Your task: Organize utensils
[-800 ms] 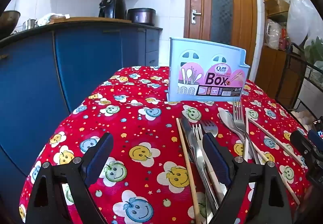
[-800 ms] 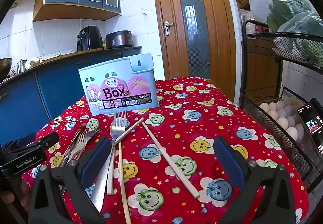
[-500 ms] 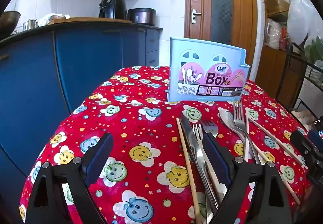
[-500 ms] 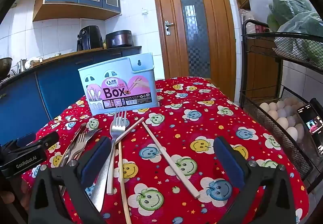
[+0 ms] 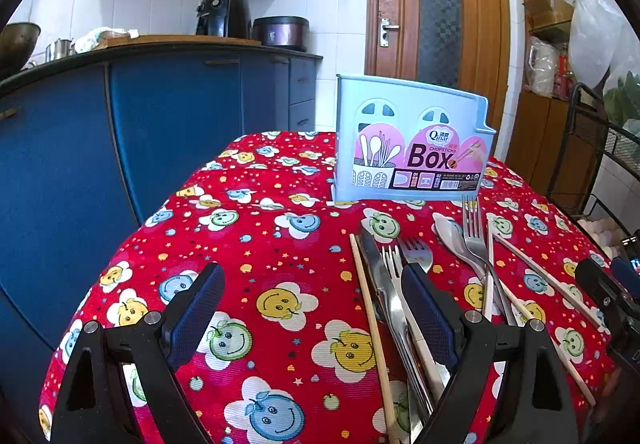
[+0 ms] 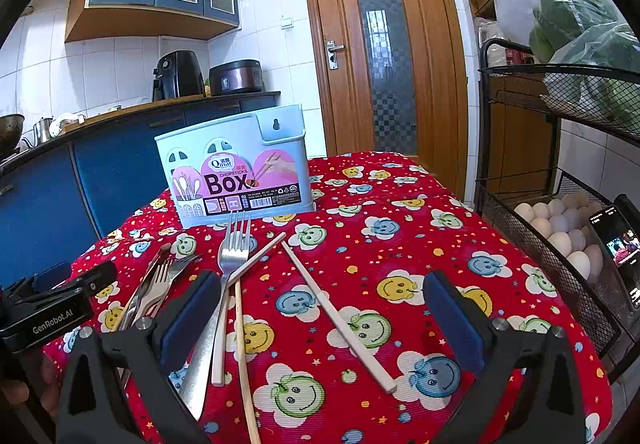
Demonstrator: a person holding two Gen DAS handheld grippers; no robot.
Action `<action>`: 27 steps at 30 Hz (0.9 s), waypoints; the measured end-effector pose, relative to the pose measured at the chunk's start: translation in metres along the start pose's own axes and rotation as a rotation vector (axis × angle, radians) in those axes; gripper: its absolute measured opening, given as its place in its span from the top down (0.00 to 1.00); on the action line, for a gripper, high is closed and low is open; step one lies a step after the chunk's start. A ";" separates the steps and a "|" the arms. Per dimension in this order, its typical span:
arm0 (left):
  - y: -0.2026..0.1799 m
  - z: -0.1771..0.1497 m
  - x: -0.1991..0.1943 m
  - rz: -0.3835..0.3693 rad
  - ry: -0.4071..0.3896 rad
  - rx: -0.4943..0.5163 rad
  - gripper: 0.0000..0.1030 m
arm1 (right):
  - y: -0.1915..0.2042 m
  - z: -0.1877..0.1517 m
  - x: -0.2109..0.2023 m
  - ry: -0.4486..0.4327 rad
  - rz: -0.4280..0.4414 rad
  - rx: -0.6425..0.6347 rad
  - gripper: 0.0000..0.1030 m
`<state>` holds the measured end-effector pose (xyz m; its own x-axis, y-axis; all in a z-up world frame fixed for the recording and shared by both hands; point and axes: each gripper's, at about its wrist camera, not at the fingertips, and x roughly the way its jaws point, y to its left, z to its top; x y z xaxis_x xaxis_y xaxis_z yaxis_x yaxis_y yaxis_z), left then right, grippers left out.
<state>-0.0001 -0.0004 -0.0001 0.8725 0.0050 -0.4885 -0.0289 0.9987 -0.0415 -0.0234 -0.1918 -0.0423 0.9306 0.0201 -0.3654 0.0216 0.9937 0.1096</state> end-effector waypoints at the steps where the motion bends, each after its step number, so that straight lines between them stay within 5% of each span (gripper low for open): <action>1: 0.000 0.000 0.000 0.000 0.000 0.000 0.12 | 0.000 0.000 0.000 0.000 0.001 0.000 0.00; 27: 0.002 0.002 -0.002 0.001 0.001 0.000 0.12 | 0.000 0.000 0.000 0.000 0.000 0.000 0.00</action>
<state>-0.0010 0.0017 0.0023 0.8722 0.0058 -0.4890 -0.0295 0.9987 -0.0407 -0.0232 -0.1918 -0.0426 0.9305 0.0202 -0.3658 0.0216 0.9937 0.1098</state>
